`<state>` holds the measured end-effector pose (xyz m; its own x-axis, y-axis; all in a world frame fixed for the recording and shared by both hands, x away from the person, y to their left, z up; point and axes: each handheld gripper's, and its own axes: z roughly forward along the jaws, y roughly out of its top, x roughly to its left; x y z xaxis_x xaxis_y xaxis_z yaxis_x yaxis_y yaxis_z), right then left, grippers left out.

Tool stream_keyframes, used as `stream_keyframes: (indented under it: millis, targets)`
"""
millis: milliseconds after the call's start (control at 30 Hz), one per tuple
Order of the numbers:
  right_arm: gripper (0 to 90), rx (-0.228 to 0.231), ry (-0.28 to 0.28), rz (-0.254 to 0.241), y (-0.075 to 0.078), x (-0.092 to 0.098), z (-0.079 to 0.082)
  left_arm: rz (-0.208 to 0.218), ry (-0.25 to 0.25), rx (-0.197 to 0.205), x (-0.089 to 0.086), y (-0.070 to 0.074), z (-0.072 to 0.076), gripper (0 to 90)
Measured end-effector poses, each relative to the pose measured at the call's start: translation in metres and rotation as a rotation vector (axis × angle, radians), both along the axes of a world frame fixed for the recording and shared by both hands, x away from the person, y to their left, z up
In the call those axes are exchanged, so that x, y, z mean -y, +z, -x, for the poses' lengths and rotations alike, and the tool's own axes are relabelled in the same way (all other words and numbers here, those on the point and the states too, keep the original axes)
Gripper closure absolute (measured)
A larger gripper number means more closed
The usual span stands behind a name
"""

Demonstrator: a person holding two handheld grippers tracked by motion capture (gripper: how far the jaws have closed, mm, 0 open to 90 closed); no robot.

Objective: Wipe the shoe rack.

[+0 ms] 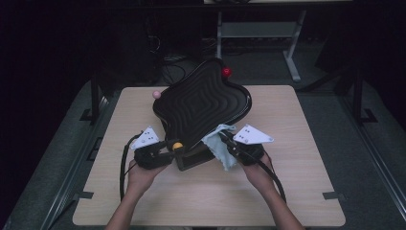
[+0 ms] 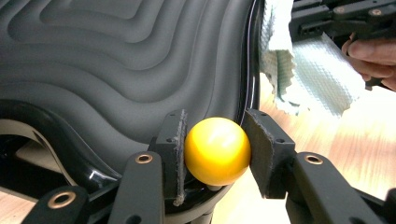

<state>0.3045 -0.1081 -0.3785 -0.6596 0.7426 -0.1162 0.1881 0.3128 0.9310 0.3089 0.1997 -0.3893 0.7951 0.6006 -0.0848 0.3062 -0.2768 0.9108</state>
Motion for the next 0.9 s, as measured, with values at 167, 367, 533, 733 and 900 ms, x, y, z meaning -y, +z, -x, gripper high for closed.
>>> stream_keyframes:
  millis: [167,367,533,733,900]
  targets:
    - [82.5,-0.001,0.042,0.025,-0.006,-0.016,0.004,0.013,0.000,0.003,-0.003,-0.001,0.002,60.2]
    - [82.5,0.006,0.002,0.011,0.004,0.004,0.005,0.009,-0.010,0.002,-0.006,-0.001,0.005,60.3]
    - [82.5,0.019,-0.041,0.001,0.014,0.023,0.005,0.014,-0.009,0.006,-0.006,-0.001,0.006,60.3]
    - [82.4,0.014,-0.023,0.023,0.012,0.018,0.007,0.012,-0.017,0.005,-0.009,-0.001,0.006,60.2]
    - [82.5,0.047,-0.090,-0.011,0.031,0.047,0.005,0.014,-0.023,0.004,-0.013,-0.001,0.008,60.3]
